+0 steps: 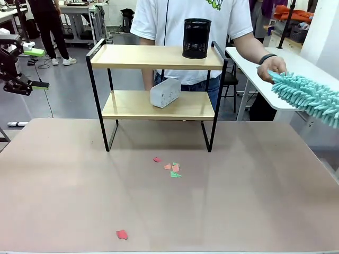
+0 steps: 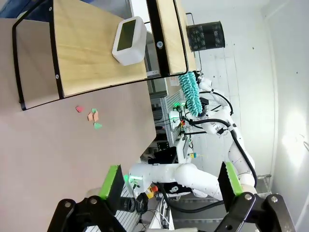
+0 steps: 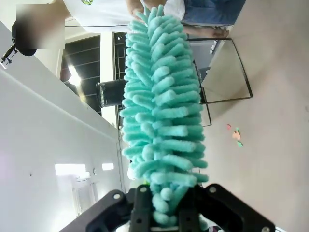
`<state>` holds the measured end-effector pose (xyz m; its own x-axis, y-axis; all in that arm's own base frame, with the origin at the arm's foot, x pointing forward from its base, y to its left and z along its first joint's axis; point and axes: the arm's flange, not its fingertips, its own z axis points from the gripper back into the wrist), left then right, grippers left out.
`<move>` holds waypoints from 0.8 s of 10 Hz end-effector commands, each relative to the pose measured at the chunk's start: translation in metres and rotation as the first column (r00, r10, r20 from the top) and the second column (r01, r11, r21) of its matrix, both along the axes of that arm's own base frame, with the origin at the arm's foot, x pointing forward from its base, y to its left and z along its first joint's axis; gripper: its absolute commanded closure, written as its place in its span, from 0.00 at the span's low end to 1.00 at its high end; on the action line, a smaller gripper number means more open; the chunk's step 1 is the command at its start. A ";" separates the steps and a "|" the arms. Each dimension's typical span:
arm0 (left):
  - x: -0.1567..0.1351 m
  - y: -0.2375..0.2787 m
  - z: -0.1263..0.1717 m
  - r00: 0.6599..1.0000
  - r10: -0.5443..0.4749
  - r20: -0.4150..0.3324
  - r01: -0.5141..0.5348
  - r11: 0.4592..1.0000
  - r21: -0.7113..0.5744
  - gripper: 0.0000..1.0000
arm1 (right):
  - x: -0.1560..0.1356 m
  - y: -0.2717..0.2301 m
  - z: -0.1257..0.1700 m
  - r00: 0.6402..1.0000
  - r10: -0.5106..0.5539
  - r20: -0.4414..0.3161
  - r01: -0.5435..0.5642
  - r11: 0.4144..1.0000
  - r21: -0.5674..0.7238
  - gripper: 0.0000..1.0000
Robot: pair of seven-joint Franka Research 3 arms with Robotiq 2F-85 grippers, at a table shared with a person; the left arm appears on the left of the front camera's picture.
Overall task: Clean the shelf.
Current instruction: Hand the Duster back to the human.
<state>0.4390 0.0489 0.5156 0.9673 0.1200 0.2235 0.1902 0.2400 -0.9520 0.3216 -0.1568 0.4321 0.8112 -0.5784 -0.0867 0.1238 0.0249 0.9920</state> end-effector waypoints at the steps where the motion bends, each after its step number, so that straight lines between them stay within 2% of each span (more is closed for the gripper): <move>1: 0.000 -0.003 0.001 1.000 0.011 0.011 -0.010 1.000 -0.015 0.00 | -0.022 0.023 -0.005 1.000 -0.007 -0.019 0.007 1.000 -0.010 1.00; 5: 0.000 -0.003 0.001 1.000 0.011 0.011 -0.010 1.000 -0.015 0.00 | -0.019 0.027 -0.006 1.000 0.005 0.009 -0.005 1.000 -0.020 1.00; 6: 0.000 -0.003 0.001 1.000 0.011 0.011 -0.010 1.000 -0.015 0.00 | -0.018 0.028 -0.005 1.000 0.011 0.015 -0.011 1.000 -0.015 0.48; 7: 0.000 -0.003 0.001 1.000 0.011 0.011 -0.010 1.000 -0.015 0.00 | -0.018 0.028 -0.003 1.000 0.010 0.026 -0.009 1.000 -0.016 0.28; 8: 0.000 -0.003 0.001 1.000 0.011 0.011 -0.010 1.000 -0.015 0.00 | -0.019 0.027 0.000 0.999 0.005 0.037 -0.005 1.000 -0.018 0.00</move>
<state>0.4390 0.0489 0.5156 0.9673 0.1200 0.2235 0.1902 0.2400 -0.9520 0.3235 -0.1525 0.4356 0.8195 -0.5684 -0.0734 0.1124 0.0338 0.9931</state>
